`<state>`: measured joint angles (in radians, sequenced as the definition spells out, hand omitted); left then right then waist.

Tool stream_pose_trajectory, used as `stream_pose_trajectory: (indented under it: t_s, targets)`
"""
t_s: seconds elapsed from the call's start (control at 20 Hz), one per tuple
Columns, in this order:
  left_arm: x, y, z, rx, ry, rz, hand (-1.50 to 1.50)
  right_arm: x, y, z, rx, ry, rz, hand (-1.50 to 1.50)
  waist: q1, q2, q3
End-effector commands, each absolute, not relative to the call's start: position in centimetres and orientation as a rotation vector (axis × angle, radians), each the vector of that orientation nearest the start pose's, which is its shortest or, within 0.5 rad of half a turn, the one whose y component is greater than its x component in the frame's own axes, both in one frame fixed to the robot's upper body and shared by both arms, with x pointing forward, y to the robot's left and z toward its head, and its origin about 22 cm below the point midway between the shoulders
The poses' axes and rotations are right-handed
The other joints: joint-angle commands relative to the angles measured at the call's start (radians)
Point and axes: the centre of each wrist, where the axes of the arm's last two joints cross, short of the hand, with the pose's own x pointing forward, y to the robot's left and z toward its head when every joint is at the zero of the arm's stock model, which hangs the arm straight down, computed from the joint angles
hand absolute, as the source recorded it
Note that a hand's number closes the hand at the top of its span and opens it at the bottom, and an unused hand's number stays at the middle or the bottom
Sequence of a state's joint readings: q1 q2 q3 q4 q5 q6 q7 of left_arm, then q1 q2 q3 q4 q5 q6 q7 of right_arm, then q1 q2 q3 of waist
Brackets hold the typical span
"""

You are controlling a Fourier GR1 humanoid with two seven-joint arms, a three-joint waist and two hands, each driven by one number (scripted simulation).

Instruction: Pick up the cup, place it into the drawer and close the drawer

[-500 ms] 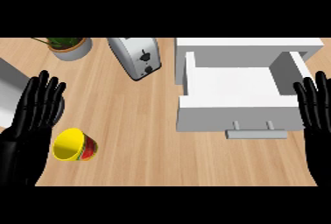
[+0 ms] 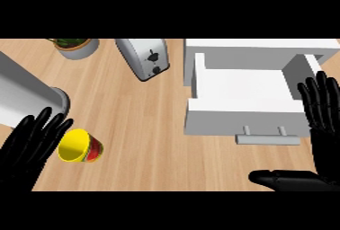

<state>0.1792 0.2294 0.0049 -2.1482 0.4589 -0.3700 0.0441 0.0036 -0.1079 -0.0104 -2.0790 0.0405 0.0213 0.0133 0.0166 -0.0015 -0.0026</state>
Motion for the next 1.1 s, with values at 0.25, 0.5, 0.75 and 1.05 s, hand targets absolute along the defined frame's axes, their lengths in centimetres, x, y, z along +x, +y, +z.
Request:
stream_pose_trajectory:
  t_s: [0.25,0.5,0.75,1.05]
  targets:
    - [16.6,35.1,7.1,-0.615,-1.798,-0.194,-1.5,22.7,-23.3,10.5,-0.096,-2.01,0.222,-1.5,-0.01,0.002,0.002]
    - [18.4,35.1,5.9,-0.491,-1.748,-0.195,-1.5,20.9,-24.6,12.0,-0.086,-2.03,0.21,-1.5,-0.018,0.001,0.002]
    - [18.7,36.5,2.3,-0.386,-1.74,-0.176,-1.5,21.7,-24.1,11.8,-0.078,-2.027,0.237,-1.5,-0.017,0.001,0.002]
    - [21.4,40.0,-1.3,-0.307,-1.703,-0.152,-1.5,22.2,-25.7,12.4,-0.096,-2.034,0.237,-1.5,-0.022,0.002,0.002]
